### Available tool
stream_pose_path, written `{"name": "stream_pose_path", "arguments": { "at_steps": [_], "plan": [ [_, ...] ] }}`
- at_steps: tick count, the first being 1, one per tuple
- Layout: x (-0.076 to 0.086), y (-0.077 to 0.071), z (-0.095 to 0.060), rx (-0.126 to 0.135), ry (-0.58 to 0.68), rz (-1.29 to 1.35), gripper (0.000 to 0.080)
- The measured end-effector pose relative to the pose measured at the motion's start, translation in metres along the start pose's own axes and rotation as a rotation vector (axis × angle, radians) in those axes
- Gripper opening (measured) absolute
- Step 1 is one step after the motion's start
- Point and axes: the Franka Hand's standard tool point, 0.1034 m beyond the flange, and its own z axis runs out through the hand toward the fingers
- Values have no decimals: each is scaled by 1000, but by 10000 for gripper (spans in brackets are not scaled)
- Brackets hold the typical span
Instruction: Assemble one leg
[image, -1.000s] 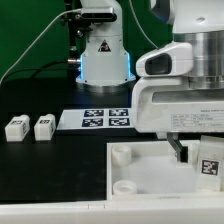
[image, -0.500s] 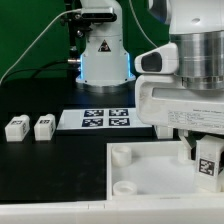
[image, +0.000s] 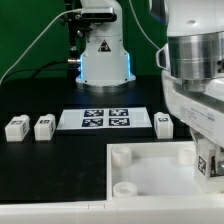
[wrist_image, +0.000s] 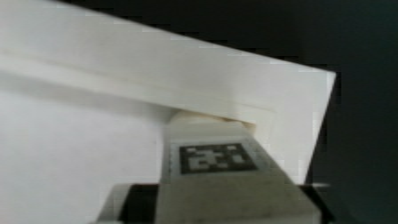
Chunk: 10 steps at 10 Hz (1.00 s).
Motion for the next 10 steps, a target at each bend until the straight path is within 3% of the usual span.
{"name": "stream_pose_path", "arguments": {
  "at_steps": [4, 5, 6, 10],
  "plan": [
    [-2, 0, 0, 2, -14, 129, 293],
    [-3, 0, 0, 2, -14, 78, 475],
    [-3, 1, 1, 1, -16, 79, 589],
    [7, 3, 2, -2, -6, -567, 646]
  ]
}}
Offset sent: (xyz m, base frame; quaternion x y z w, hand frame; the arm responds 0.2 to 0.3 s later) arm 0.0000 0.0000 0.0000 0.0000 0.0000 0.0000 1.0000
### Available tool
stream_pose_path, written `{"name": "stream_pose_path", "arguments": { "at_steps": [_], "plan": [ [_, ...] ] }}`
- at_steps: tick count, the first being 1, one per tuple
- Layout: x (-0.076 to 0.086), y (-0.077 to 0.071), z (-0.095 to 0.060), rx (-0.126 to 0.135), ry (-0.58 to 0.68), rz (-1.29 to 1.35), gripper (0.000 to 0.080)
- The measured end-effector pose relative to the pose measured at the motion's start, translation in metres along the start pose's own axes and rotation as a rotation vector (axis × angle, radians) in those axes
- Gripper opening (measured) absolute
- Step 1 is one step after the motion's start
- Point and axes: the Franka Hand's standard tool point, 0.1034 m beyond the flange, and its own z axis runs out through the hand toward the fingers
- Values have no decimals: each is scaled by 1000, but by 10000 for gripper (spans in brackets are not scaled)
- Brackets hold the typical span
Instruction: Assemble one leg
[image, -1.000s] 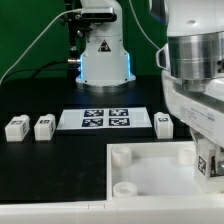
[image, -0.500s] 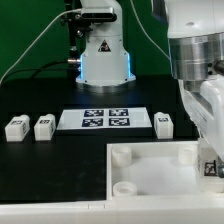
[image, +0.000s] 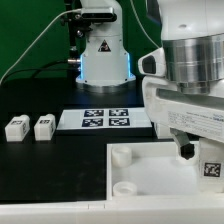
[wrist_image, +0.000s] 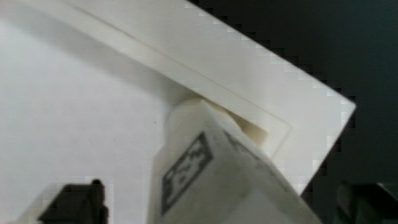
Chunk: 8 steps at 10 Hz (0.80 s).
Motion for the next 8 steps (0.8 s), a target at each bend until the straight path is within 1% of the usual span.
{"name": "stream_pose_path", "arguments": {
  "at_steps": [3, 5, 6, 7, 8],
  "plan": [
    [2, 1, 0, -2, 3, -269, 649],
    [5, 1, -1, -28, 22, -575, 649],
    [4, -1, -2, -46, 35, -724, 649],
    [3, -2, -2, -55, 44, -805, 649],
    [5, -1, -2, -55, 44, -800, 649]
  ]
}}
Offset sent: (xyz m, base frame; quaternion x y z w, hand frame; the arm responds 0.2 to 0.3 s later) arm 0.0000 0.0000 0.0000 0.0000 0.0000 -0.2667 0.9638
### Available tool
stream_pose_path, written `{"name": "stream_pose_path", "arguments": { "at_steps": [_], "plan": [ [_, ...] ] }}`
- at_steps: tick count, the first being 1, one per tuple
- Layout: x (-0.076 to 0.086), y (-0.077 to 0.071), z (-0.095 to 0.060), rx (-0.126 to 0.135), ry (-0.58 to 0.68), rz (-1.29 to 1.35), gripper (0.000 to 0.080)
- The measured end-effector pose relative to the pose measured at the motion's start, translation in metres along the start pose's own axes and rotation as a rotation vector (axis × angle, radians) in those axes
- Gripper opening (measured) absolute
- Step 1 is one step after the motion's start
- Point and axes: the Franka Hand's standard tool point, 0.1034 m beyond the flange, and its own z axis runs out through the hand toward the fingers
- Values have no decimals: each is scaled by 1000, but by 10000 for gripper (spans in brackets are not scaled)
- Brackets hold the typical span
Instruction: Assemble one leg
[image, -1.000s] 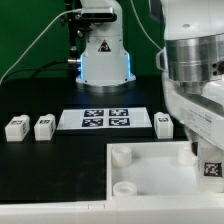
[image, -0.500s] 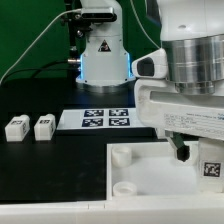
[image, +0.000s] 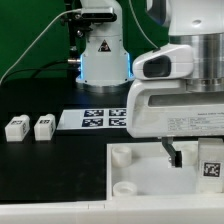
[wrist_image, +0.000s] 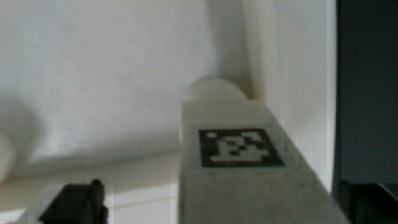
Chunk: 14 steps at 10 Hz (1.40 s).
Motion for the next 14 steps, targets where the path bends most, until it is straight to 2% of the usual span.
{"name": "stream_pose_path", "arguments": {
  "at_steps": [1, 2, 3, 4, 5, 9, 11, 14],
  "plan": [
    [0, 0, 0, 0, 0, 25, 649],
    [0, 0, 0, 0, 0, 29, 548],
    [0, 0, 0, 1, 0, 73, 410],
    [0, -1, 0, 7, -2, 195, 410],
    [-1, -2, 0, 9, -3, 302, 290],
    [-1, -1, 0, 13, -9, 663, 290],
    [-2, -2, 0, 11, -18, 934, 290],
    [-3, -4, 1, 21, -37, 1318, 291]
  ]
}}
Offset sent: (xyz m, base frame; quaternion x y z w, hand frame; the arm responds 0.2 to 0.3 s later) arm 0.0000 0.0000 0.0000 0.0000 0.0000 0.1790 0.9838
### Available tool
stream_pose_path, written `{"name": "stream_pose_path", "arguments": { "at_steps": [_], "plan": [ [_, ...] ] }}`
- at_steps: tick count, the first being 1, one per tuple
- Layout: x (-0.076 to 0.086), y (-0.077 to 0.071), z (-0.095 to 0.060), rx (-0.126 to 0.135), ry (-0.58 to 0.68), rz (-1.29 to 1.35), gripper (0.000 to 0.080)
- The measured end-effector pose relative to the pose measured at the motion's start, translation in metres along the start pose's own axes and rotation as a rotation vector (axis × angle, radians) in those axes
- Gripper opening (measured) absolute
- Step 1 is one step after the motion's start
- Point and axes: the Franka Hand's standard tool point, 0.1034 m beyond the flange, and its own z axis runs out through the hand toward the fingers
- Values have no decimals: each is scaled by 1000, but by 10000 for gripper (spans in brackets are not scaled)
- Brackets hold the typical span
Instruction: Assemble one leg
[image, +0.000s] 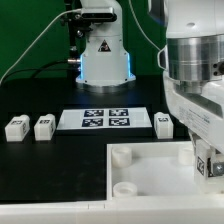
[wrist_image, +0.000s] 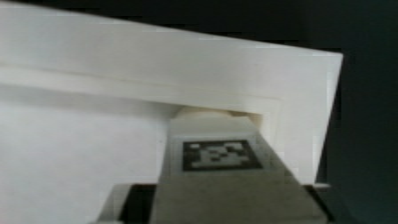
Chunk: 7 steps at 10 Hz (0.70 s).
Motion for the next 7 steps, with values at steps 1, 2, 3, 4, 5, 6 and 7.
{"name": "stream_pose_path", "arguments": {
  "at_steps": [1, 2, 3, 4, 5, 6, 7],
  "plan": [
    [0, 0, 0, 2, -11, 99, 291],
    [-1, 0, 0, 2, -19, 206, 291],
    [-1, 0, 0, 3, -19, 274, 291],
    [0, 0, 0, 4, -17, 358, 291],
    [0, 0, 0, 5, -13, 393, 291],
    [0, 0, 0, 5, -13, 382, 292],
    [0, 0, 0, 4, -13, 380, 292]
  ]
}}
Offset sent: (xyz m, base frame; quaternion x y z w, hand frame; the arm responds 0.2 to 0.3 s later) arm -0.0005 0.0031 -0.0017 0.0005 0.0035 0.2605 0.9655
